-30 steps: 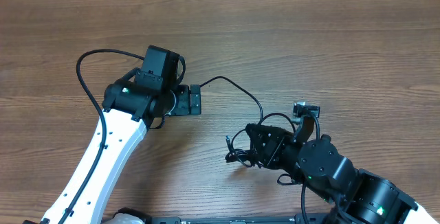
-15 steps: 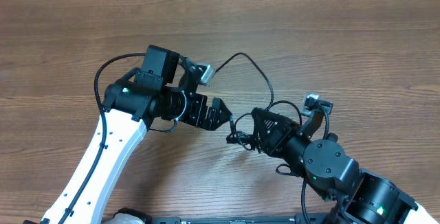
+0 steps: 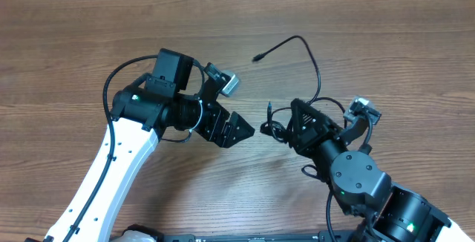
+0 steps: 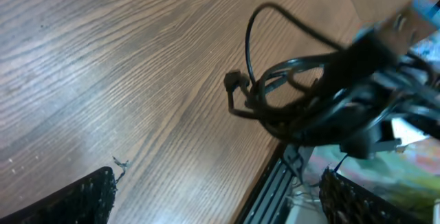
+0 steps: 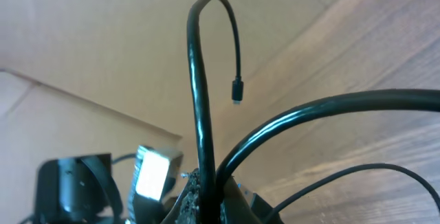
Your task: Untangle cables
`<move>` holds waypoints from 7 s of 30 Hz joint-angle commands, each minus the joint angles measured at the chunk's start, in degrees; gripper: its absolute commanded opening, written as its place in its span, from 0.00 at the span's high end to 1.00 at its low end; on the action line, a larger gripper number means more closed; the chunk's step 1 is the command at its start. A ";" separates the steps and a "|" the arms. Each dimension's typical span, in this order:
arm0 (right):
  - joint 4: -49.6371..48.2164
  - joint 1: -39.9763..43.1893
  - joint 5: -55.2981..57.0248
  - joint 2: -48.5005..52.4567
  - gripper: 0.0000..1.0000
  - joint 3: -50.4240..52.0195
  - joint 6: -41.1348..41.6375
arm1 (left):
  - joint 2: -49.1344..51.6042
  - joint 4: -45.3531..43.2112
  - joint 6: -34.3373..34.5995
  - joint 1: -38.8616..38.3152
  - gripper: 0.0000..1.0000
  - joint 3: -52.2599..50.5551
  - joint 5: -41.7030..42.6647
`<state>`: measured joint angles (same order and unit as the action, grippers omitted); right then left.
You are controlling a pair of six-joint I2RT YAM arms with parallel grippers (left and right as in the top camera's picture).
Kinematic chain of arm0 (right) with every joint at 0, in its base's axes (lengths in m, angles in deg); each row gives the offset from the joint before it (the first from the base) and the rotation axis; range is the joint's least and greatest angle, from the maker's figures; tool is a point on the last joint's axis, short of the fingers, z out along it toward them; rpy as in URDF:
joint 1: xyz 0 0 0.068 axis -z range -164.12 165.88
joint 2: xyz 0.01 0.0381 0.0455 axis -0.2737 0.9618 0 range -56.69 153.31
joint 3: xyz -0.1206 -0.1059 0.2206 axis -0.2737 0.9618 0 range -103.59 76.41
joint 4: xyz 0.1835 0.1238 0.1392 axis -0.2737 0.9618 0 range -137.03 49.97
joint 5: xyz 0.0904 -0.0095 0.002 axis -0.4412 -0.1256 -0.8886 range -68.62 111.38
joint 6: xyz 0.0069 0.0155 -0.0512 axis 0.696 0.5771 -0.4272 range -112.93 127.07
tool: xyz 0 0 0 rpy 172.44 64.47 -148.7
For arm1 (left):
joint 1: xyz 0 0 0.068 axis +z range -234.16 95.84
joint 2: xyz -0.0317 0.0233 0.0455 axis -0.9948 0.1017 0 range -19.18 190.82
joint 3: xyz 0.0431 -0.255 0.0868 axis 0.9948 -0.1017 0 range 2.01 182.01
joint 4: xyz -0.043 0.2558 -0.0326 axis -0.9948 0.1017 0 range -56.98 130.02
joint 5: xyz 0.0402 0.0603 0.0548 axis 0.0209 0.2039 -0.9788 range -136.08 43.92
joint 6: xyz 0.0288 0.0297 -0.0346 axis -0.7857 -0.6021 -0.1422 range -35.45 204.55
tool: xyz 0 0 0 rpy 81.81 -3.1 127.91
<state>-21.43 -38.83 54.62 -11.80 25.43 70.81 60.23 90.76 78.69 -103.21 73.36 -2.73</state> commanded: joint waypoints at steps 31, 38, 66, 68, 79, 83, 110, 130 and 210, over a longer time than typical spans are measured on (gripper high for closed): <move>-6.47 0.96 -5.07 -0.79 0.96 -0.13 -0.55 | -0.02 -6.64 -28.28 -5.51 0.33 1.03 7.63; -6.43 0.96 -5.07 -0.79 0.96 -0.13 -0.55 | -0.02 -6.67 -28.89 -5.75 0.80 1.03 7.48; 16.13 1.33 2.75 -0.79 0.70 -0.13 -0.59 | -0.02 -5.35 -23.67 -1.40 0.96 1.03 13.18; 17.16 1.33 2.75 -0.79 0.57 -0.13 -0.59 | -0.02 -4.79 -23.67 -0.31 0.96 1.03 13.16; 14.84 1.33 -1.77 -0.79 0.00 -0.13 -0.57 | -0.02 -2.32 -23.71 1.88 0.96 1.03 10.08; 10.99 1.33 -9.77 -0.79 0.00 -0.13 -0.57 | -0.02 -2.99 -23.69 1.88 0.96 1.03 10.27; -3.06 1.44 -15.30 8.76 0.19 -0.13 18.97 | -0.02 -17.25 -3.08 1.77 0.96 1.03 14.78; -2.21 3.58 -8.76 12.63 0.33 -0.13 19.45 | -0.02 -19.54 -3.10 1.77 0.96 1.03 26.80; -3.08 6.32 -10.16 3.72 0.96 -0.13 16.76 | -0.02 0.57 -8.76 1.77 0.57 1.03 -7.28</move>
<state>-24.90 -32.56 35.89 -7.56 26.28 89.48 60.12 88.97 77.29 -101.42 73.84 -20.50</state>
